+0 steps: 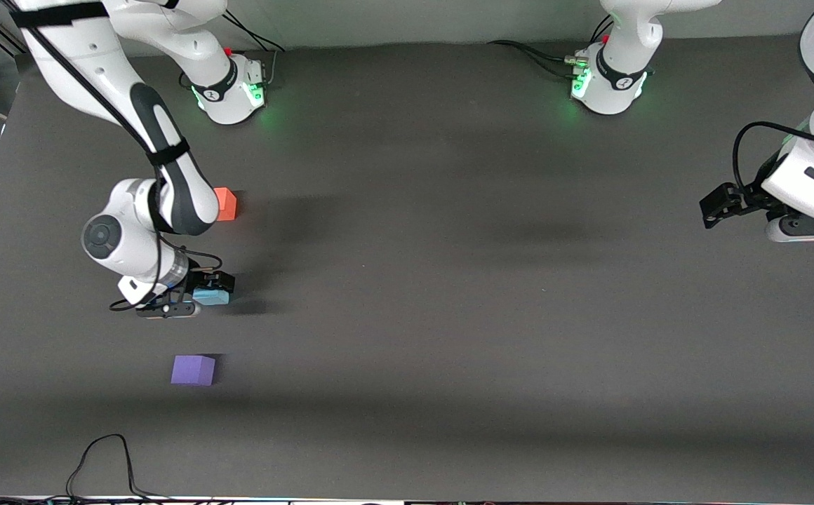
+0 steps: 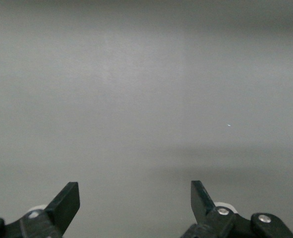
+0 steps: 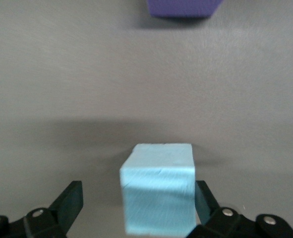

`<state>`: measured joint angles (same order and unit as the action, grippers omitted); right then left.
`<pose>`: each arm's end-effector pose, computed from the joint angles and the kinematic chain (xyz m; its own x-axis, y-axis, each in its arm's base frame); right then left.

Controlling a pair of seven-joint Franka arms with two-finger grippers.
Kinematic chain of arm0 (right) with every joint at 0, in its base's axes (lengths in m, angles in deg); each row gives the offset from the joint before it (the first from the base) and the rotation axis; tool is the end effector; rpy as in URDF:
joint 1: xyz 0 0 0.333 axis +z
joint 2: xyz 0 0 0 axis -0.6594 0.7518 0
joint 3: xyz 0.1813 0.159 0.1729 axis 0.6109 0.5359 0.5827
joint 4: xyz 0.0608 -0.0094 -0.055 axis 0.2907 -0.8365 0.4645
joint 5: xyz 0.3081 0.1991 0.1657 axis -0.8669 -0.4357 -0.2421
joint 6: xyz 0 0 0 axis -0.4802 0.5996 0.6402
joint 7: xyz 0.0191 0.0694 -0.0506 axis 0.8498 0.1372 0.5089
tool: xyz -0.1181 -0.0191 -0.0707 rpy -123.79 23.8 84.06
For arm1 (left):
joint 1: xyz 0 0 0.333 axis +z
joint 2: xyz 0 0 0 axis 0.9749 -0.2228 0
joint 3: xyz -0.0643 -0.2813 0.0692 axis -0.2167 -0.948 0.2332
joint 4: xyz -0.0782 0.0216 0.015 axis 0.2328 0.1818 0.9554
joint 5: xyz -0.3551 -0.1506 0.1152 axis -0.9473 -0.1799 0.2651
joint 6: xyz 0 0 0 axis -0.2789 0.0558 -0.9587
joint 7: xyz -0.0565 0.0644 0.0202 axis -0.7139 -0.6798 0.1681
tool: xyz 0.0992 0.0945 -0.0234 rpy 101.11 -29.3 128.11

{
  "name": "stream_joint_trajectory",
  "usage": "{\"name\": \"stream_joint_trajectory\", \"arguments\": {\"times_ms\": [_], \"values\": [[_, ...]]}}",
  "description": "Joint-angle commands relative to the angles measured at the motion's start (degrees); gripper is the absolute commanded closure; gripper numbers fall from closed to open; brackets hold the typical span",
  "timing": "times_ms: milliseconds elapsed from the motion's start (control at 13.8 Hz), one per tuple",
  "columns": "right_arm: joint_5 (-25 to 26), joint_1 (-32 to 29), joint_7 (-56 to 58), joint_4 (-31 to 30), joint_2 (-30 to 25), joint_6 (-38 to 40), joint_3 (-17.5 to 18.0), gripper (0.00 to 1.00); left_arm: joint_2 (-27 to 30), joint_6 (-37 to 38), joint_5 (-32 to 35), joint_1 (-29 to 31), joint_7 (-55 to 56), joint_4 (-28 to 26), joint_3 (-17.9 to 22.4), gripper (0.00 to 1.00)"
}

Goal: Place blue block between orange and purple blocks

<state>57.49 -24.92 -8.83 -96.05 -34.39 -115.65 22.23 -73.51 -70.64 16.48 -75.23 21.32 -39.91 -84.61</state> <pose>0.5717 0.0392 0.1900 0.9996 0.0021 -0.0296 0.0002 -0.9979 -0.0653 0.5620 -0.0296 0.5042 0.9990 0.0167 0.0424 0.0187 -0.9988 -0.0454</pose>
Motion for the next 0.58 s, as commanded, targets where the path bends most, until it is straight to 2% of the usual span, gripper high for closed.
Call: {"name": "stream_joint_trajectory", "arguments": {"times_ms": [0,145,506], "values": [[-1.04,0.01,2.05,5.9,-8.43,16.53,-0.9,0.0,1.04,-0.98,-1.0,-0.13,0.0,-1.16,0.17,0.0],[-0.34,-0.08,2.31,10.84,-12.65,25.86,-2.21,0.0,0.95,-0.19,-0.91,-0.05,-0.27,-1.08,0.17,0.0],[2.83,0.36,1.43,10.85,-28.64,38.55,-2.93,0.0,0.6,0.25,-1.17,-0.22,-0.09,0.59,0.08,0.0]]}}
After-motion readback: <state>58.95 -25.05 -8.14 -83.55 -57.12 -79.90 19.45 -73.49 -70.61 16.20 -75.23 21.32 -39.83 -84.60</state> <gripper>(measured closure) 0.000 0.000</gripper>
